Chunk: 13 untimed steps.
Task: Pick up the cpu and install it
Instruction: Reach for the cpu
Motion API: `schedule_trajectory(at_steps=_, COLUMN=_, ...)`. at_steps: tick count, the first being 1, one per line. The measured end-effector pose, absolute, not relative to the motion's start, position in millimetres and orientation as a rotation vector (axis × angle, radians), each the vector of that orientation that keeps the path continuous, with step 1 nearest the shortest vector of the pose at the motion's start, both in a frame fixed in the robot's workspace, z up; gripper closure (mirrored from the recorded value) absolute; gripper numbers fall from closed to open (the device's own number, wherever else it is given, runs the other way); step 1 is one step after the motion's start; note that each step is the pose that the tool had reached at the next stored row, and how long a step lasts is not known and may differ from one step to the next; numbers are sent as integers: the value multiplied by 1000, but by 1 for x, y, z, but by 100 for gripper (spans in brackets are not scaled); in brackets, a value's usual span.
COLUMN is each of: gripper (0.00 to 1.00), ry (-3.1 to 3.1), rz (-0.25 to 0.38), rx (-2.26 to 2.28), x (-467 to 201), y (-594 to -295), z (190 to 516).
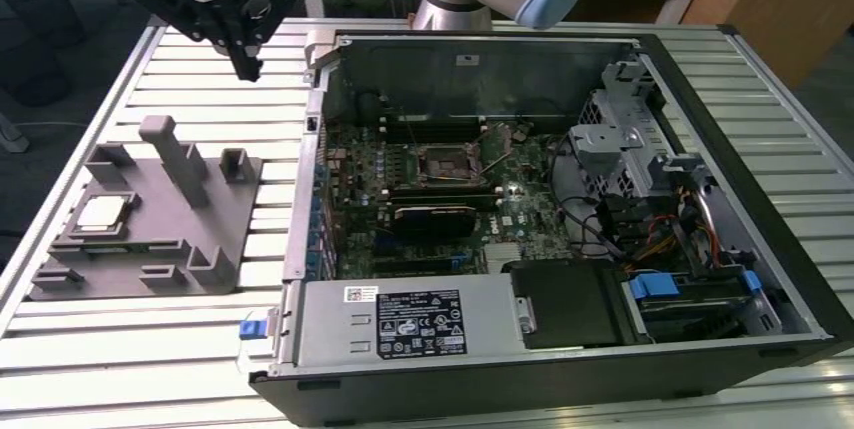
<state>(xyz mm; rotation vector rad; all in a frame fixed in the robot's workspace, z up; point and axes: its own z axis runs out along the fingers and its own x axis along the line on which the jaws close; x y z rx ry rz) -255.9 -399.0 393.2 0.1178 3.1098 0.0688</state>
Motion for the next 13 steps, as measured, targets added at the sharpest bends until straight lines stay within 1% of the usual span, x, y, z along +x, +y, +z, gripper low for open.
schedule_trajectory(at_steps=13, gripper=89, ry=3109, rz=69, rx=118, x=-274, y=-399, z=393)
